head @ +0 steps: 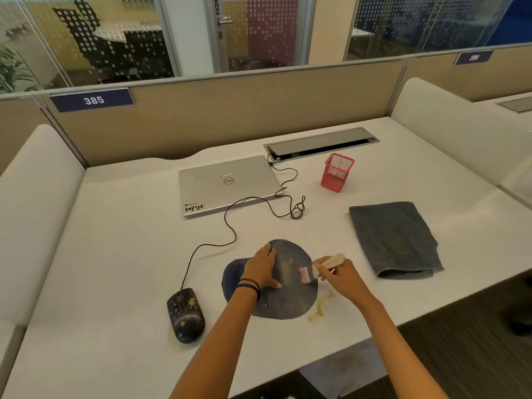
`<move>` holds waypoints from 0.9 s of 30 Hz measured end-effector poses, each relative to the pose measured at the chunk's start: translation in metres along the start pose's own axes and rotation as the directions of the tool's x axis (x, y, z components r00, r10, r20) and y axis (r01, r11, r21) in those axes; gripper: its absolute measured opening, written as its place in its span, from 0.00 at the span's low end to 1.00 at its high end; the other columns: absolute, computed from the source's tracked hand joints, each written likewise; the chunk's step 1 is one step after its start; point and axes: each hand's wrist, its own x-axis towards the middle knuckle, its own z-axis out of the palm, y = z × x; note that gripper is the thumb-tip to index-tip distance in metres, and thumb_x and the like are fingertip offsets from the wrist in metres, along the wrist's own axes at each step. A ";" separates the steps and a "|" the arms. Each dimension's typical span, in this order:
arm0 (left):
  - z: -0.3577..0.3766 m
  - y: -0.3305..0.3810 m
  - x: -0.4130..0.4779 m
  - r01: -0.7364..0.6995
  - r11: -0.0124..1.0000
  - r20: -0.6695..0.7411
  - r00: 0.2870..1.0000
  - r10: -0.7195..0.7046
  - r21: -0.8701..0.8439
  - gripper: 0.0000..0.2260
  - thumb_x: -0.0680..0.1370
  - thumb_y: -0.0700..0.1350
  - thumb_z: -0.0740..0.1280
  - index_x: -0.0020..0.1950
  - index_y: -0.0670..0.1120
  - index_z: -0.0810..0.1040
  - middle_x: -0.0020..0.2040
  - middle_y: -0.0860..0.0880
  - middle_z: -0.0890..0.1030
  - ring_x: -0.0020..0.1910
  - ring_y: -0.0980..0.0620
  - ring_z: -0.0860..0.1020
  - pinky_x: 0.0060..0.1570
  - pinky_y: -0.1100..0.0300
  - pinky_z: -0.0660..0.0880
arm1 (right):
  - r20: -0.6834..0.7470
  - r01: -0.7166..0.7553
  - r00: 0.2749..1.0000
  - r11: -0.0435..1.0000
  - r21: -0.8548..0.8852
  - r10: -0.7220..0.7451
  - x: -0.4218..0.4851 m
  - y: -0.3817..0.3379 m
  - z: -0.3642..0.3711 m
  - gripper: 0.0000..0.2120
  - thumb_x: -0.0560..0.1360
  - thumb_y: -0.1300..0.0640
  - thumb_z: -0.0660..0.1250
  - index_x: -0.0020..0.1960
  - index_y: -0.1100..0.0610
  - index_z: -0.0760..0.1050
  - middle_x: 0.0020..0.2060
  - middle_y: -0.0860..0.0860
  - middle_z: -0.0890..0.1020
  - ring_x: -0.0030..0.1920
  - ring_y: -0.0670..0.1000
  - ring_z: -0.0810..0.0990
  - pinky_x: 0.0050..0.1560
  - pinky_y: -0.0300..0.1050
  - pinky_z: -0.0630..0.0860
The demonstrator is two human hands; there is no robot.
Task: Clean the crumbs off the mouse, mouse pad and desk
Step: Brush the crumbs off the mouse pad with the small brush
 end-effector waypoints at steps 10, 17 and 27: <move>0.002 -0.001 0.002 0.001 1.000 0.009 1.000 -0.001 -0.013 0.42 0.72 0.52 0.72 0.77 0.43 0.51 0.79 0.45 0.47 0.77 0.45 0.52 0.74 0.51 0.59 | 0.009 0.048 0.999 0.998 0.028 -0.048 -0.016 -0.002 -0.009 0.08 0.77 0.56 0.65 0.47 0.56 0.83 0.42 0.48 0.85 0.36 0.43 0.81 0.36 0.34 0.77; 0.003 -0.002 0.001 0.001 1.000 0.014 1.000 -0.001 -0.010 0.42 0.72 0.53 0.71 0.77 0.43 0.50 0.79 0.46 0.47 0.77 0.45 0.53 0.74 0.52 0.59 | 0.234 -0.023 0.971 0.996 -0.081 0.042 -0.024 0.007 -0.002 0.08 0.75 0.57 0.66 0.43 0.59 0.82 0.38 0.53 0.84 0.35 0.45 0.81 0.39 0.35 0.77; 0.001 -0.001 0.001 0.002 1.000 0.012 1.000 -0.002 -0.008 0.41 0.73 0.52 0.71 0.77 0.43 0.50 0.79 0.46 0.47 0.77 0.44 0.54 0.74 0.52 0.60 | 0.005 0.027 1.000 0.997 0.071 -0.028 -0.023 0.004 0.006 0.07 0.77 0.56 0.65 0.47 0.51 0.82 0.44 0.45 0.84 0.38 0.44 0.82 0.38 0.33 0.76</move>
